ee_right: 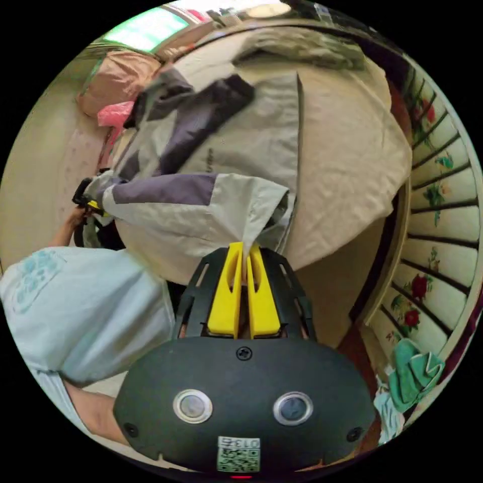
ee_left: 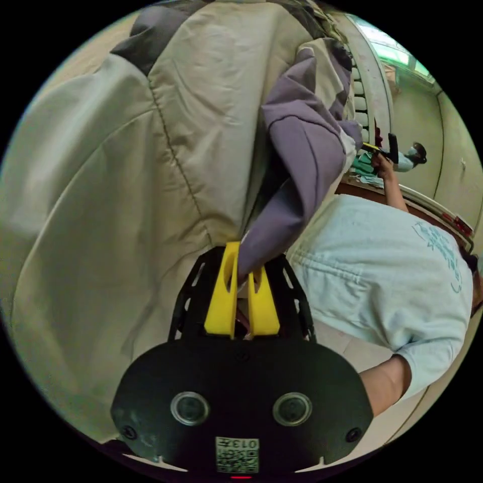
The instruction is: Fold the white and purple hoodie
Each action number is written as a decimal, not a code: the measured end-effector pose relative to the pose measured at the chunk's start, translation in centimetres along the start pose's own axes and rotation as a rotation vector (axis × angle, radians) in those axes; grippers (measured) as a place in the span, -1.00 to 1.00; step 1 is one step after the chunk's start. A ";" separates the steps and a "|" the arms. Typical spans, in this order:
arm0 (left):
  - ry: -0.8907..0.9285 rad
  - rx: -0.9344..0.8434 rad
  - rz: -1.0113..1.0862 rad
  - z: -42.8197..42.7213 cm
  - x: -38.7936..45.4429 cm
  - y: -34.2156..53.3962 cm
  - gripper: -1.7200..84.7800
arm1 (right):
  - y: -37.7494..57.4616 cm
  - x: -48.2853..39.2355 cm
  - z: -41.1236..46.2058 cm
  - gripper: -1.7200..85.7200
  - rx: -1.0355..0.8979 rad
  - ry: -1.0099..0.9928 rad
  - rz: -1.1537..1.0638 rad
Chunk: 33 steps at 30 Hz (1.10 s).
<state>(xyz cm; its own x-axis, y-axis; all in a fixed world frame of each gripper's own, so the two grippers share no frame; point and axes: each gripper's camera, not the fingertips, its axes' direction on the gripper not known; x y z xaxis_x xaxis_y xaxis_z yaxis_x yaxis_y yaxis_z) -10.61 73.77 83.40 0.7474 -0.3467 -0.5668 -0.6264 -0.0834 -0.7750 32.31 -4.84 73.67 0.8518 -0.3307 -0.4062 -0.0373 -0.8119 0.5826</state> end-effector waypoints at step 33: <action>-0.548 0.703 0.161 1.9 14.6 4.3 -0.78 | -13.6 -18.5 -7.9 -0.65 0.614 0.386 -0.321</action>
<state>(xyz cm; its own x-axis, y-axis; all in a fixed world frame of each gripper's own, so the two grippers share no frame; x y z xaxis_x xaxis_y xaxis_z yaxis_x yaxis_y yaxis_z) -1.96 70.10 71.26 0.7754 0.2035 -0.5977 -0.5875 0.5796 -0.5647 21.16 16.07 78.81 0.9865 0.0640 -0.1505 0.0555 -0.9967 -0.0595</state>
